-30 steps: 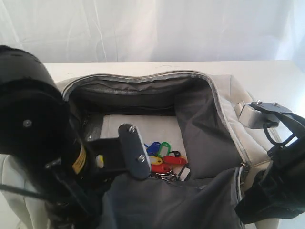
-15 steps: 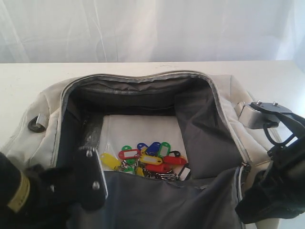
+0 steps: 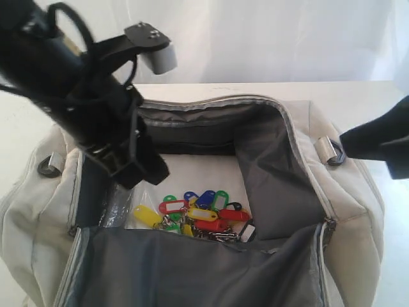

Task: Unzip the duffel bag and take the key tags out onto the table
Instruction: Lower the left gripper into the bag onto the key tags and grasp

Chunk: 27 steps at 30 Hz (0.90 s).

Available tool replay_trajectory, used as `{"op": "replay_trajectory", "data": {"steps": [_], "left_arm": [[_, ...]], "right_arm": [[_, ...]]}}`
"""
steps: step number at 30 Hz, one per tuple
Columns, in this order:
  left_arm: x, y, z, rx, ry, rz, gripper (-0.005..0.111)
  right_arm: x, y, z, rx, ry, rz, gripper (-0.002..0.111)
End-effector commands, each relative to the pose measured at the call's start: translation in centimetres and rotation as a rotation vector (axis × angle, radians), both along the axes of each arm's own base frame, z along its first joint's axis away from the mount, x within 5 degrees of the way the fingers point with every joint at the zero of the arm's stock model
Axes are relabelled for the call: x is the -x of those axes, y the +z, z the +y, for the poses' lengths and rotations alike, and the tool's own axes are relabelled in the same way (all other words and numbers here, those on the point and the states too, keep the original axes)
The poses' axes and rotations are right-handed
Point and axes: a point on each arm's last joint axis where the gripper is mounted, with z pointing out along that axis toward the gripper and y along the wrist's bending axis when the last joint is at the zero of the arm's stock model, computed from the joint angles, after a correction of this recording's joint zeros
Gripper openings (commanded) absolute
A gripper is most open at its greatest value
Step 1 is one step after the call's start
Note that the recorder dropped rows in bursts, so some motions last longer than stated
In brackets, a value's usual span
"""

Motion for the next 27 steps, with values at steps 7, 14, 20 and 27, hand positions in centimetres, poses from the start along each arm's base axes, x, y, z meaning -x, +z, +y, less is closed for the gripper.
{"op": "replay_trajectory", "data": {"steps": [7, 14, 20, 27], "left_arm": [[-8.4, -5.5, -4.2, 0.012, -0.061, 0.143, 0.000], [-10.1, -6.1, -4.0, -0.084, -0.063, 0.070, 0.000], [-10.3, -6.4, -3.6, -0.142, -0.073, 0.048, 0.001], [-10.9, -7.5, -3.9, -0.148, -0.098, 0.031, 0.076]], "right_arm": [[1.7, 1.0, -0.8, 0.070, -0.031, -0.101, 0.000], [1.2, 0.2, -0.9, 0.068, -0.057, -0.119, 0.000], [0.6, -0.4, -1.1, 0.071, -0.083, -0.145, 0.000], [0.6, -0.3, -1.1, 0.070, -0.086, -0.153, 0.000]]}}
